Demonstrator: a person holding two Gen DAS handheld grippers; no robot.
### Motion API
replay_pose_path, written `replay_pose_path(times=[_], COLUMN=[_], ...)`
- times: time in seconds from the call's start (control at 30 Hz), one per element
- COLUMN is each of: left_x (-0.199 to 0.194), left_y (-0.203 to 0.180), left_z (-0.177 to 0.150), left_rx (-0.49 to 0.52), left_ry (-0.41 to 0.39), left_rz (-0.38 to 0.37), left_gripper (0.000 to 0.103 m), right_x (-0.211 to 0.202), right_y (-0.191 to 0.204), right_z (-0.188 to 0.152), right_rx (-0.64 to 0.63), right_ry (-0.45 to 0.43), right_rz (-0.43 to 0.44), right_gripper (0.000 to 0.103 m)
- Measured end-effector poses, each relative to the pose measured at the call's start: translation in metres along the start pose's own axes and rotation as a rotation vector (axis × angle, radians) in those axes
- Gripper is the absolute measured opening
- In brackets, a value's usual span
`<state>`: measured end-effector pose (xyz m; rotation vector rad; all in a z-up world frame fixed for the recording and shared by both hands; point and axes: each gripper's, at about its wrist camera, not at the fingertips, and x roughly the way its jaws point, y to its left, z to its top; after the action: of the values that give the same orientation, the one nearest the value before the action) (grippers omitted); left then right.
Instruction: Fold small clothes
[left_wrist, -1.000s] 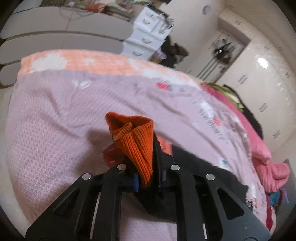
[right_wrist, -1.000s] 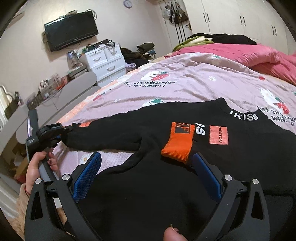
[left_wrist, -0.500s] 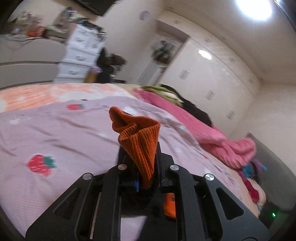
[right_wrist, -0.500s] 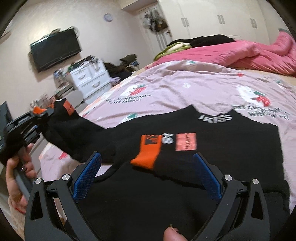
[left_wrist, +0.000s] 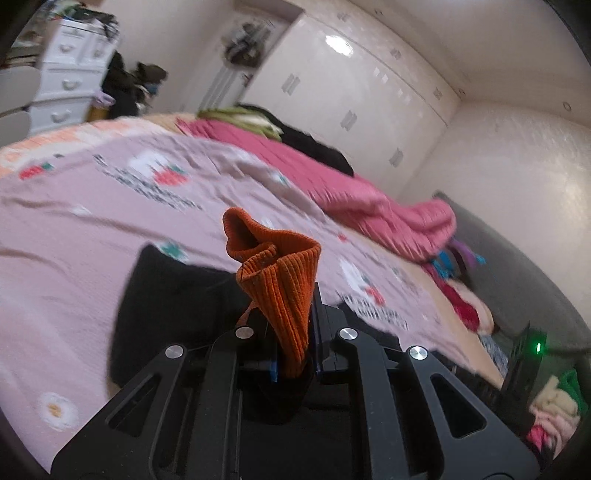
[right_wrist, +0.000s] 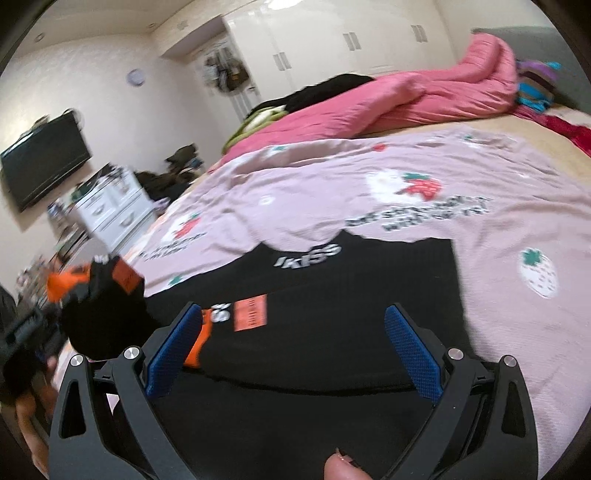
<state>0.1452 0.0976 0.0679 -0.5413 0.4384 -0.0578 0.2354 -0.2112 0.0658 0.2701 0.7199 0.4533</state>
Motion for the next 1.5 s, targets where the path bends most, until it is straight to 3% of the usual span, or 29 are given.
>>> replay_pose_path(times=[0.27, 0.57, 0.7, 0.77, 0.83, 0.9, 1.0, 1.03, 1.13, 1.27, 1.3, 1.33, 1.43, 1.5], left_x=[0.051, 0.079, 0.078, 0.074, 0.070, 0.064, 0.055, 0.052, 0.054, 0.062, 0.064, 0.066, 0.070, 0.071], left_y=[-0.016, -0.036, -0.045, -0.049, -0.050, -0.047, -0.039, -0.035, -0.025, -0.018, -0.019, -0.019, -0.017, -0.011], left_z=[-0.036, -0.065, -0.070, -0.067, -0.064, -0.056, -0.040, -0.033, -0.013, 0.012, 0.017, 0.021, 0.020, 0.017], left_rx=[0.068, 0.163, 0.203, 0.223, 0.227, 0.218, 0.203, 0.200, 0.186, 0.165, 0.169, 0.181, 0.197, 0.183], left_ry=[0.177, 0.319, 0.346, 0.340, 0.331, 0.316, 0.280, 0.265, 0.240, 0.212, 0.200, 0.188, 0.181, 0.196], left_rz=[-0.051, -0.085, -0.118, -0.125, -0.139, -0.147, -0.135, -0.118, -0.010, 0.055, 0.063, 0.075, 0.099, 0.104], left_gripper=[0.006, 0.011, 0.036, 0.042, 0.055, 0.057, 0.070, 0.077, 0.080, 0.091, 0.091, 0.091, 0.094, 0.093], right_x=[-0.001, -0.001, -0.003, -0.003, -0.002, 0.000, 0.003, 0.005, 0.013, 0.030, 0.034, 0.041, 0.058, 0.063], right_y=[-0.029, -0.043, -0.048, -0.050, -0.050, -0.048, -0.039, -0.035, -0.018, 0.007, 0.011, 0.017, 0.023, 0.024], right_z=[0.004, 0.005, 0.005, 0.004, 0.003, 0.000, -0.005, -0.008, -0.019, -0.040, -0.045, -0.052, -0.068, -0.076], right_rx=[0.100, 0.152, 0.180, 0.186, 0.187, 0.181, 0.151, 0.138, 0.081, 0.023, 0.012, -0.005, -0.002, 0.022], right_ry=[0.008, 0.021, 0.026, 0.035, 0.047, 0.067, 0.102, 0.115, 0.179, 0.282, 0.297, 0.322, 0.379, 0.353], right_rz=[-0.009, -0.014, -0.004, -0.006, -0.006, -0.004, 0.005, 0.013, 0.045, 0.067, 0.065, 0.053, 0.035, 0.033], right_gripper=[0.098, 0.098, 0.098, 0.098, 0.098, 0.098, 0.098, 0.098, 0.098, 0.098, 0.095, 0.084, 0.062, 0.055])
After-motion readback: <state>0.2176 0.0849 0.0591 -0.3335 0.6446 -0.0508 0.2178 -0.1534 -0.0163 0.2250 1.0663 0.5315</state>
